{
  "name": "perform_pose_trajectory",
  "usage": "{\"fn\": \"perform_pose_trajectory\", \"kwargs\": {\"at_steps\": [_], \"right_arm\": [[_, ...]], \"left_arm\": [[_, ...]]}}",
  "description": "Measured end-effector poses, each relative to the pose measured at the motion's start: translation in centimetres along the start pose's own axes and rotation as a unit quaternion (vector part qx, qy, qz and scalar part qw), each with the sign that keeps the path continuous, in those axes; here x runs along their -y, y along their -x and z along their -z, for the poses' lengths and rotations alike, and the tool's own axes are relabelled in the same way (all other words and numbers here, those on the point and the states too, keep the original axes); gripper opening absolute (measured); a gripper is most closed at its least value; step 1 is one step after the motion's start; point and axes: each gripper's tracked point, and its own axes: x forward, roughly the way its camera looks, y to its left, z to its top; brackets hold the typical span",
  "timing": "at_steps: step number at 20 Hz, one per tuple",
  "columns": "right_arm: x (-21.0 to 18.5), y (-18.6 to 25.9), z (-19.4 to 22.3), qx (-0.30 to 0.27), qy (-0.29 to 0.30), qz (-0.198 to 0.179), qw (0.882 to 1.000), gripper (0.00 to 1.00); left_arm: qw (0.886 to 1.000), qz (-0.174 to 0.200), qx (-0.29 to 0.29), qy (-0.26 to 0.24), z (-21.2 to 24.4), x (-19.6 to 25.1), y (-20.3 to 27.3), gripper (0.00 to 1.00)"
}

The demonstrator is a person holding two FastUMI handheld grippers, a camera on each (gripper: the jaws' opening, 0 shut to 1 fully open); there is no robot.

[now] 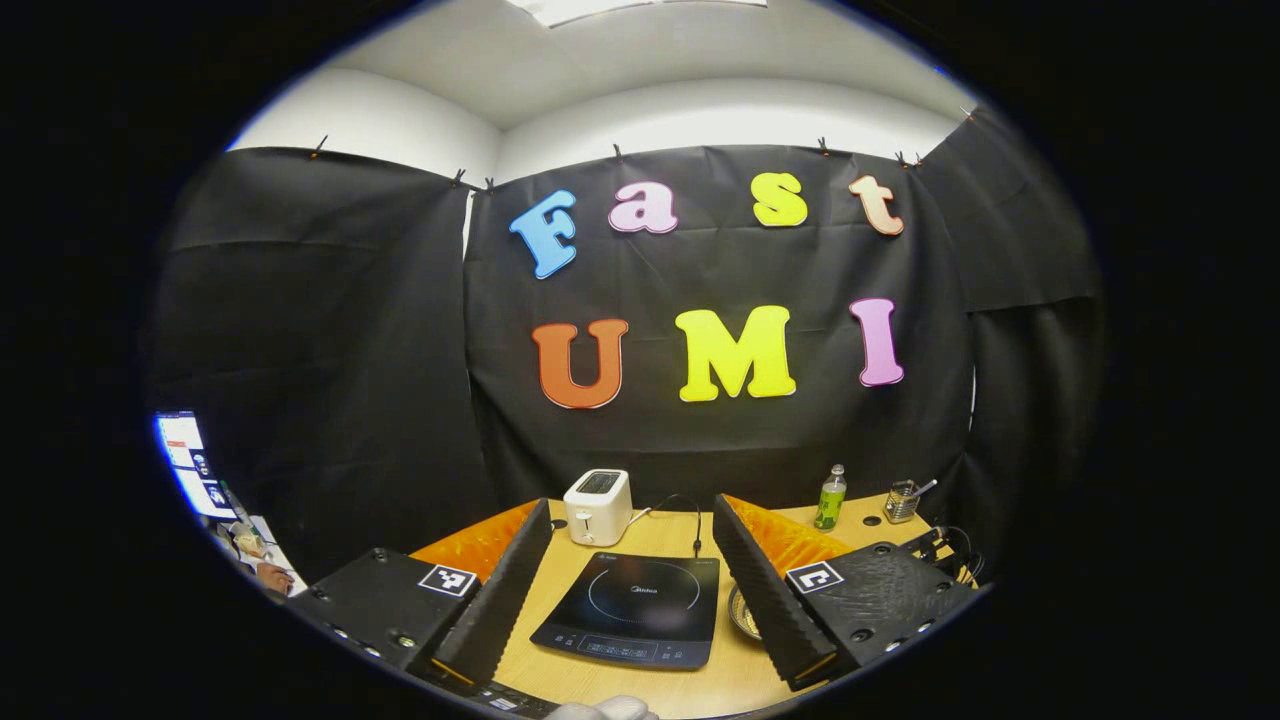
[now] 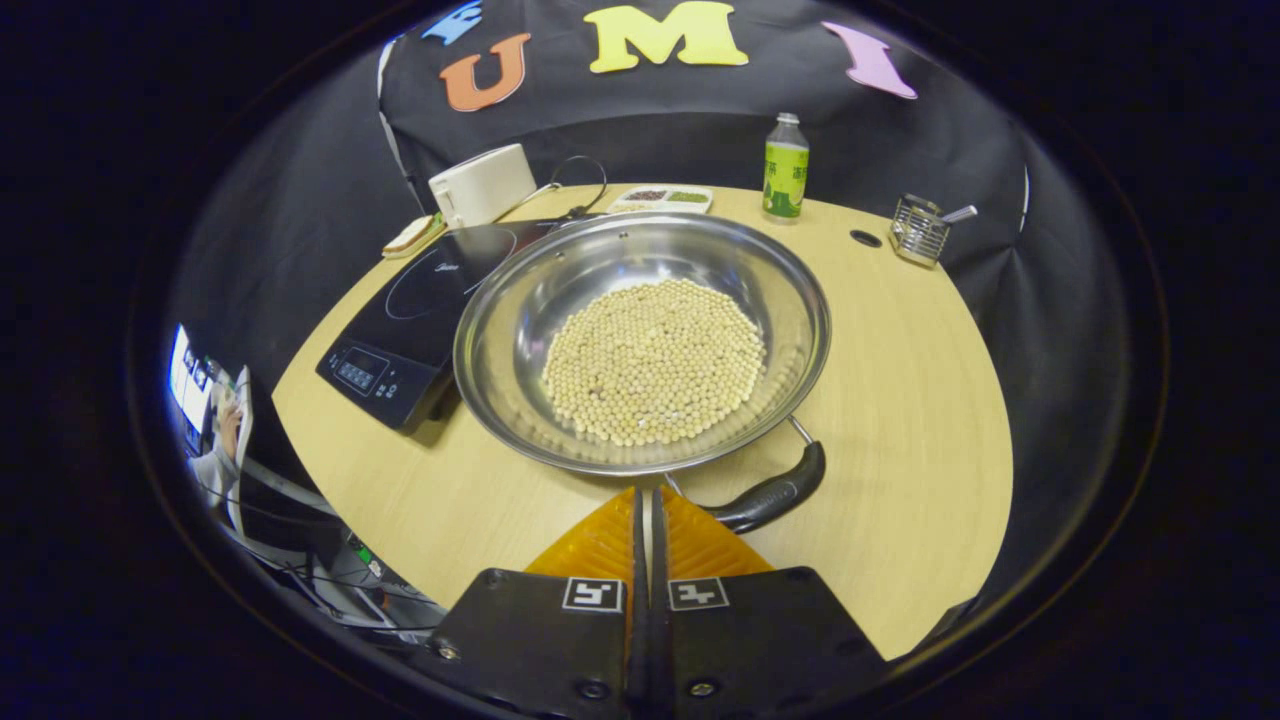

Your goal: First push the handle of the pot to place it horizontally, then grasp the pot with both hands and set it on the induction cooktop.

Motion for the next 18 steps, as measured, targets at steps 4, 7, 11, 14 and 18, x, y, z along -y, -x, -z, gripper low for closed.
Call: {"fn": "perform_pose_trajectory", "kwargs": {"at_steps": [4,7,11,14,18], "right_arm": [[1.7,-0.1,-0.7,0.004,-0.011,-0.001,1.0,0.04],[3.0,0.0,-1.4,0.008,-0.016,-0.001,1.0,0.01],[4.7,-0.2,-2.0,0.01,-0.022,0.001,1.0,0.01],[5.8,-0.4,-2.5,0.01,-0.023,-0.001,1.0,0.04],[7.3,-0.8,-3.2,0.01,-0.022,0.001,1.0,0.04]], "left_arm": [[1.0,-0.012,-0.003,-0.002,0.0,0.5,0.1,0.96],[1.0,-0.017,-0.007,-0.003,0.0,1.3,0.2,0.96],[1.0,-0.022,-0.014,-0.002,0.2,2.5,0.4,0.96],[1.0,-0.027,-0.015,-0.004,0.2,3.2,0.4,0.96],[0.999,-0.036,-0.019,-0.004,0.1,3.9,0.3,0.96]]}}
